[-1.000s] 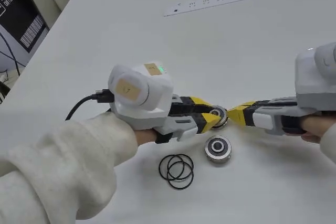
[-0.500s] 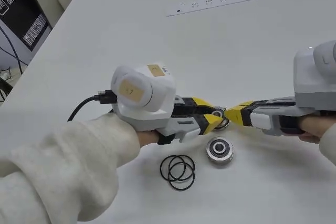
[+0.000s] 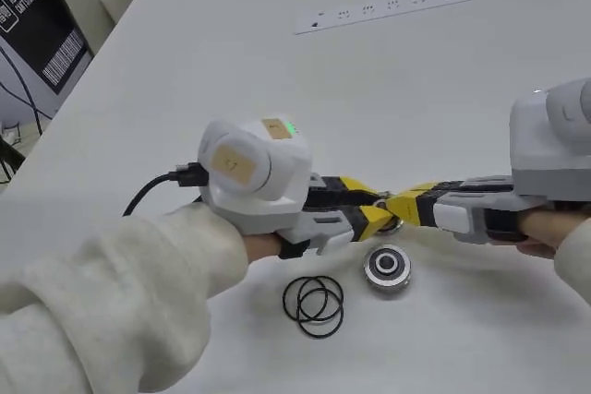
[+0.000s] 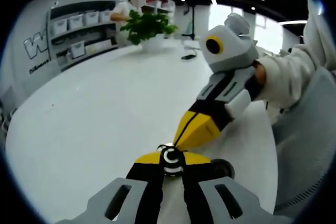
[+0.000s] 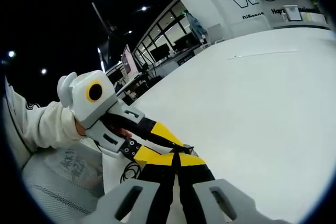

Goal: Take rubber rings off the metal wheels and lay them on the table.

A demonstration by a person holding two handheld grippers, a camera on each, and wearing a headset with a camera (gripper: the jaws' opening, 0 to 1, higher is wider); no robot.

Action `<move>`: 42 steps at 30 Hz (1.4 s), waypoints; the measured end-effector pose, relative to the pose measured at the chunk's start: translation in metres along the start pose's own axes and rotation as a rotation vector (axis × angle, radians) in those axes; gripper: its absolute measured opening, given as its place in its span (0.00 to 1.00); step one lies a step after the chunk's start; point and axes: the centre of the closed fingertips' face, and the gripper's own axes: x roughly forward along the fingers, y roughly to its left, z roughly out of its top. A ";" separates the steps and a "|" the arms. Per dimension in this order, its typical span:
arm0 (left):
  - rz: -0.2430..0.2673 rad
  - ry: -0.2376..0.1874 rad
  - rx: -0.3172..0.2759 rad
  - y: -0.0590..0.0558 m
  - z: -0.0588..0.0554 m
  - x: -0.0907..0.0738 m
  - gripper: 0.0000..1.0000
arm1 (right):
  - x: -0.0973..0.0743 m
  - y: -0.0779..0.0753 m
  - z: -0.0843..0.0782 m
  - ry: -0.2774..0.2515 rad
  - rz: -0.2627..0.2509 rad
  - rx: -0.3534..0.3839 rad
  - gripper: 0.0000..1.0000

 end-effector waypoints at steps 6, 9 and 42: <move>0.000 -0.001 0.006 0.000 0.000 0.000 0.14 | -0.001 0.003 0.001 -0.010 0.015 0.002 0.00; 0.001 -0.002 0.007 0.000 0.000 0.000 0.14 | -0.001 0.008 0.006 -0.042 0.043 0.004 0.00; 0.053 0.022 0.015 -0.012 0.025 -0.027 0.42 | -0.013 -0.001 0.014 -0.075 -0.004 0.098 0.00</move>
